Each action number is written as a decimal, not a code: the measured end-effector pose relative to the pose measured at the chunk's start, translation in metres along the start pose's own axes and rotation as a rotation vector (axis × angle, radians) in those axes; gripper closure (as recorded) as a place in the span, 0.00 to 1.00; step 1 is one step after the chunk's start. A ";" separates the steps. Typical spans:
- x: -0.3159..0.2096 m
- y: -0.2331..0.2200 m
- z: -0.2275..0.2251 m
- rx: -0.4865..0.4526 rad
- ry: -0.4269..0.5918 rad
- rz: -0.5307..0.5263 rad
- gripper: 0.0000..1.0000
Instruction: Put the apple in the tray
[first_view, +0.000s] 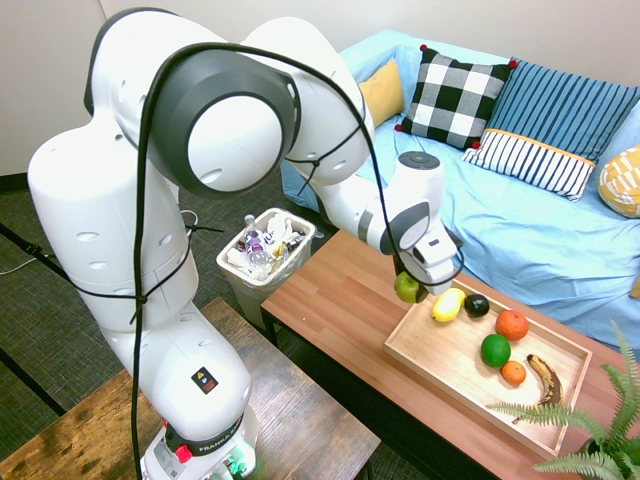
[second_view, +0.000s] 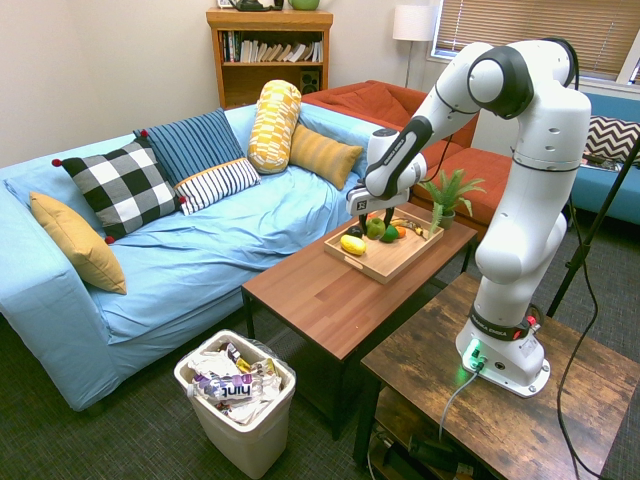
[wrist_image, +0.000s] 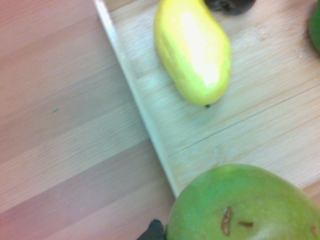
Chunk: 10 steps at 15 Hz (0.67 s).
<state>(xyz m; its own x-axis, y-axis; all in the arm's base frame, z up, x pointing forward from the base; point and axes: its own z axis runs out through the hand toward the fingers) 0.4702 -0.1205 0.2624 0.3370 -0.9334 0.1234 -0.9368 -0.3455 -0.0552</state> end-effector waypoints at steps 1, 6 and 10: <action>0.016 -0.001 0.004 0.002 -0.009 0.017 1.00; 0.081 -0.016 0.038 -0.007 -0.035 0.085 1.00; 0.107 -0.020 0.077 -0.056 -0.046 0.133 1.00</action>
<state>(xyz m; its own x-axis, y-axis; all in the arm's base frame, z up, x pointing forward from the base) 0.5322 -0.2207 0.2001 0.2126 -0.9744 0.0727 -0.9767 -0.2141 -0.0127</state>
